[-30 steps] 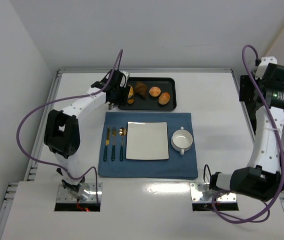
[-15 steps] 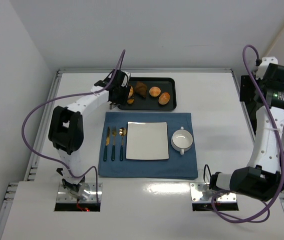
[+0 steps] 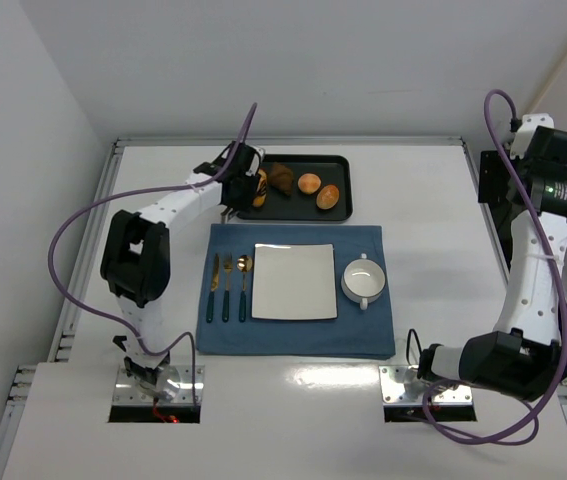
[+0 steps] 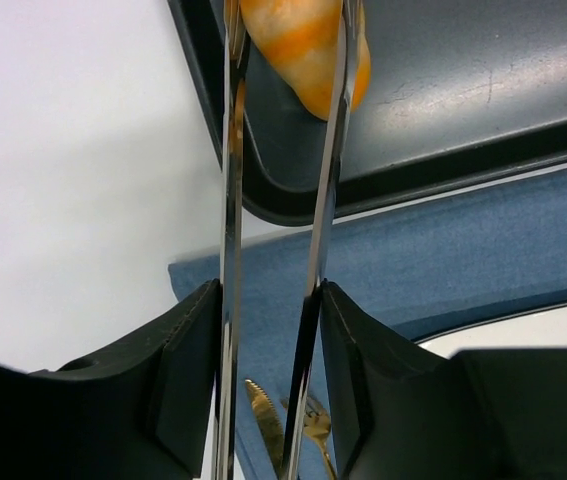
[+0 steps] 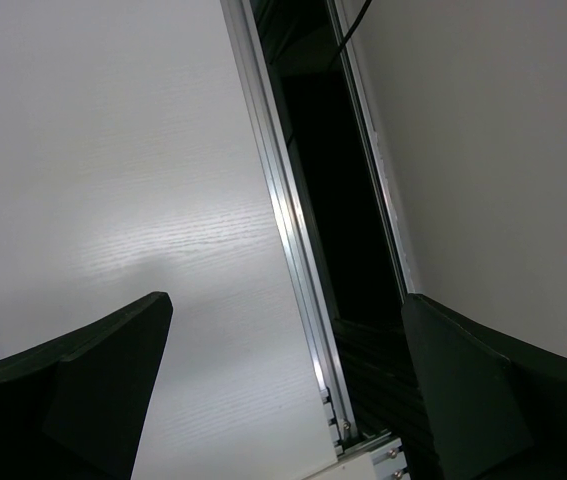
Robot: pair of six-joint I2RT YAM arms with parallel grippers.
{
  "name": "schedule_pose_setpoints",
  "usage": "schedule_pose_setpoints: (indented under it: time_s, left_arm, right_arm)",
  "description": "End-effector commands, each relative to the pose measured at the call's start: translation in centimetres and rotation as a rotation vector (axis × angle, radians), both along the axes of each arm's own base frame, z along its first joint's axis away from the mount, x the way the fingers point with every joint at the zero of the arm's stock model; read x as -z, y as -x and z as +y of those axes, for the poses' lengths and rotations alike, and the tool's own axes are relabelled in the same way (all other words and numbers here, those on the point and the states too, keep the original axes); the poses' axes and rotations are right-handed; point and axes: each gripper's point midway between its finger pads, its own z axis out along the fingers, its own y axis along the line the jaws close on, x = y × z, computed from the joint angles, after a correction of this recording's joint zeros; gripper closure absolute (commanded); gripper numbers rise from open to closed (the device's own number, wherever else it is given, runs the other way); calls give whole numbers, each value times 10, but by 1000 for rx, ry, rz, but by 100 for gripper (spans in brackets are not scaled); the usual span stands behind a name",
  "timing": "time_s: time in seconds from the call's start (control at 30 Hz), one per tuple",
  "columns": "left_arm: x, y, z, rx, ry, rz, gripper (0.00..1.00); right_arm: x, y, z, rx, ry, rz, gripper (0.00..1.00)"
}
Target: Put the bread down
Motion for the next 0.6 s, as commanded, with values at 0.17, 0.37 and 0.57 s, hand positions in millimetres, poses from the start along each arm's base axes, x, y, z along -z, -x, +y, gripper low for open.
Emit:
schedule_pose_setpoints:
  time_s: [0.17,0.37,0.57]
  left_arm:
    - [-87,-3,9,46,-3,-197,89]
    - [-118,34,14,155,-7,-241,94]
    - [-118,91,14,329,-16,-211,99]
  right_arm:
    - [-18,-7,-3,9,5,-63,0]
    - [-9,-9,-4,4,5,-42,0]
    - [-9,-11,-1,-5,5,-42,0]
